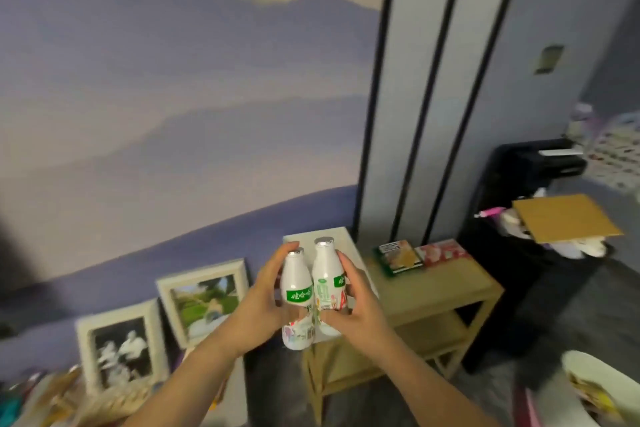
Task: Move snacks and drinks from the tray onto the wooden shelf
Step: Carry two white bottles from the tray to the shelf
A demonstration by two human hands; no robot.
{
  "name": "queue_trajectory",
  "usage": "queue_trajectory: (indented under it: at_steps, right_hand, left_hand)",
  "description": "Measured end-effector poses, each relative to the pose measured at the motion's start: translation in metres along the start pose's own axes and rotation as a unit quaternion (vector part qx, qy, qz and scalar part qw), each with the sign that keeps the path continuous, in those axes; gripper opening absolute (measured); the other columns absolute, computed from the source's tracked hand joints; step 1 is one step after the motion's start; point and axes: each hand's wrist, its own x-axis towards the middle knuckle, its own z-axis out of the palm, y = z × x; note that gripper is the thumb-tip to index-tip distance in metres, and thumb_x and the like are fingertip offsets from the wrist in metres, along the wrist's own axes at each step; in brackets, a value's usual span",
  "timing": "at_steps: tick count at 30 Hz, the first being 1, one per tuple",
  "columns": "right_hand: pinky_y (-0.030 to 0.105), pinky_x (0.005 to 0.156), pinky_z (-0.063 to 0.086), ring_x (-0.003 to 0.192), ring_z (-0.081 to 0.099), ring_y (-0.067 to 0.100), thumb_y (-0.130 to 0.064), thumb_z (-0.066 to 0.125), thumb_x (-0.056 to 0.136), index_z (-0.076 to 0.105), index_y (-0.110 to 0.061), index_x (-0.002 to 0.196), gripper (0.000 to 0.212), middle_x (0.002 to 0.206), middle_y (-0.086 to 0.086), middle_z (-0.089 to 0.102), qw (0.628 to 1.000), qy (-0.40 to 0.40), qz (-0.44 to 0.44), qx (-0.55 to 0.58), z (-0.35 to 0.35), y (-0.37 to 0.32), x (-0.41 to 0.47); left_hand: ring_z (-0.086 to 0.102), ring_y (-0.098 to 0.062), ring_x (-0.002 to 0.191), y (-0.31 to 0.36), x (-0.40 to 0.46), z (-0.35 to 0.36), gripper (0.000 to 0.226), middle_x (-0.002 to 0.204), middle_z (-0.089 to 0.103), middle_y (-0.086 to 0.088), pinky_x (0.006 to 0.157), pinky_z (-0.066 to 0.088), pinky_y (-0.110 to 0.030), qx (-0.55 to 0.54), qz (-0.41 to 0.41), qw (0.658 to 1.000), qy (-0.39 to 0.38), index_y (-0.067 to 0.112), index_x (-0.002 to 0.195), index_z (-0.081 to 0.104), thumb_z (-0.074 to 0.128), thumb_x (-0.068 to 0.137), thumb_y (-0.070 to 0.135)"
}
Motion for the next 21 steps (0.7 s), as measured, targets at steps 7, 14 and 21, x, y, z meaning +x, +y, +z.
queue_trajectory:
  at_steps: [7, 14, 21]
  right_hand:
    - [0.037, 0.098, 0.051, 0.121, 0.049, 0.004, -0.019, 0.078, 0.073, 0.025, -0.062, 0.13, 0.088, 0.133, -0.018, 0.043, 0.991, 0.083, -0.019, -0.103, -0.16, 0.016, 0.012]
    - [0.009, 0.08, 0.045, 0.109, 0.049, -0.006, -0.013, 0.079, 0.073, 0.027, -0.051, 0.12, 0.079, 0.12, -0.022, 0.045, 0.981, 0.103, 0.007, -0.165, -0.269, 0.066, 0.046]
    - [0.012, 0.079, 0.049, 0.11, 0.052, 0.002, -0.006, 0.081, 0.067, 0.033, -0.035, 0.128, 0.084, 0.123, -0.014, 0.048, 0.982, 0.057, 0.079, -0.164, -0.301, 0.142, 0.091]
  left_hand:
    - [0.053, -0.018, 0.119, 0.028, 0.119, 0.128, 0.093, 0.133, 0.045, 0.008, 0.094, 0.054, -0.04, 0.009, 0.012, 0.998, -0.067, 0.049, 0.135, 0.029, 0.077, 0.071, 0.001]
    - [0.05, -0.013, 0.119, 0.014, 0.2, 0.228, 0.095, 0.129, 0.04, 0.011, 0.099, 0.051, -0.04, 0.019, -0.006, 0.999, -0.04, 0.058, 0.128, 0.03, 0.073, 0.071, -0.003]
    - [0.05, 0.012, 0.105, -0.036, 0.245, 0.271, 0.087, 0.124, 0.042, 0.019, 0.091, 0.045, -0.01, 0.099, -0.034, 0.993, 0.054, 0.061, 0.124, 0.03, 0.08, 0.066, 0.019]
